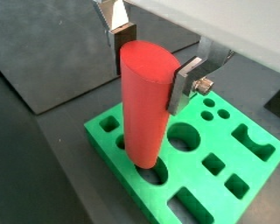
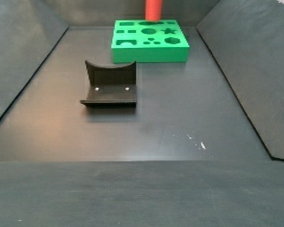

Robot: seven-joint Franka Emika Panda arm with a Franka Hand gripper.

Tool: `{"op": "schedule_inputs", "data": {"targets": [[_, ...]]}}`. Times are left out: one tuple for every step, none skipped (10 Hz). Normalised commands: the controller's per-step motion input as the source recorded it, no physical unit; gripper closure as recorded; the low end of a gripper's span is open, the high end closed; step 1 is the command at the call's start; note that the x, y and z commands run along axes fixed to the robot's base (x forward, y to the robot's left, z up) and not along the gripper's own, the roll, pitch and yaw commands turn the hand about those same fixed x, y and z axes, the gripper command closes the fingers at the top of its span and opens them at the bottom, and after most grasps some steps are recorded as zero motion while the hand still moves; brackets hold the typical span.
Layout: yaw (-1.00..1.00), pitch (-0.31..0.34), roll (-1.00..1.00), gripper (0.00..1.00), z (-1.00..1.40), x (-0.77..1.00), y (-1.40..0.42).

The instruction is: Insert the oval object.

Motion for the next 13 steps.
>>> {"op": "schedule_inputs", "data": {"targets": [[0.00, -0.011, -0.01, 1.00, -0.05, 0.00, 0.00], [-0.01, -0.004, -0.08, 1.00, -0.12, 0.44, 0.00], [0.00, 0.000, -0.05, 1.00, -0.18, 0.60, 0.00], [0.00, 0.000, 0.00, 1.00, -0.23, 0.70, 0.00], [0.00, 0.020, 0.00, 1.00, -0.20, 0.68, 0.01], [0.00, 0.000, 0.04, 1.00, -0.17, 0.27, 0.00], [0.05, -0.047, 0.03, 1.00, -0.25, 0.00, 0.00], [0.06, -0.087, 0.10, 1.00, -0.37, 0.00, 0.03], [0.03, -0.177, 0.11, 1.00, -0.49, -0.09, 0.00], [0.00, -0.240, 0.19, 1.00, -0.60, -0.15, -0.03], [0.00, -0.209, 0.12, 1.00, -0.49, -0.10, -0.04], [0.00, -0.157, 0.06, 1.00, -0.35, -0.05, -0.03], [0.00, -0.087, 0.02, 1.00, -0.28, 0.00, 0.00]]}}
